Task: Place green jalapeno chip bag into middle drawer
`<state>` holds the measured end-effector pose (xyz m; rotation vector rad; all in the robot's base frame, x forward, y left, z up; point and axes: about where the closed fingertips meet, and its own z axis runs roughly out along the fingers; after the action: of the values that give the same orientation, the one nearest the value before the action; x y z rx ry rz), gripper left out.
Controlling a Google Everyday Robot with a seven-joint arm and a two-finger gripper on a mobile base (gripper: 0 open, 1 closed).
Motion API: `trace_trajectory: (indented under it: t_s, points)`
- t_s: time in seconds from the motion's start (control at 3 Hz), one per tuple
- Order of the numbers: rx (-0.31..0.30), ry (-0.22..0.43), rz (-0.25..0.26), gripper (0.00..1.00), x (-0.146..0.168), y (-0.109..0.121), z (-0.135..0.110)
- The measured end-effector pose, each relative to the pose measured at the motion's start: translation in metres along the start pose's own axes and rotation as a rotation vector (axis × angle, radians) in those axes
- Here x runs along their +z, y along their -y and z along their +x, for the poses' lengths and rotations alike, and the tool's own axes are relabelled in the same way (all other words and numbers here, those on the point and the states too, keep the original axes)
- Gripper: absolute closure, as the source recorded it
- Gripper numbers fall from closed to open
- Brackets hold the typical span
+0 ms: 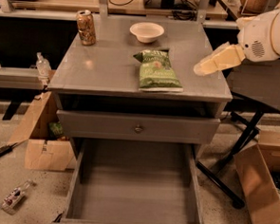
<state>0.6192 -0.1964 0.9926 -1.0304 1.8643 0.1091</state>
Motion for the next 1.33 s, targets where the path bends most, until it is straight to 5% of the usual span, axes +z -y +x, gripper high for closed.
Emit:
trace_trajectory:
  t_s: [0.33,1.0,1.33]
  points:
    - [-0.029,-0.023,-0.042,0.00,0.018,-0.013,-0.006]
    - [0.068,-0.036,-0.243,0.00,0.121,-0.075,-0.008]
    - [0.103,-0.018,-0.264,0.00,0.149,-0.084,-0.011]
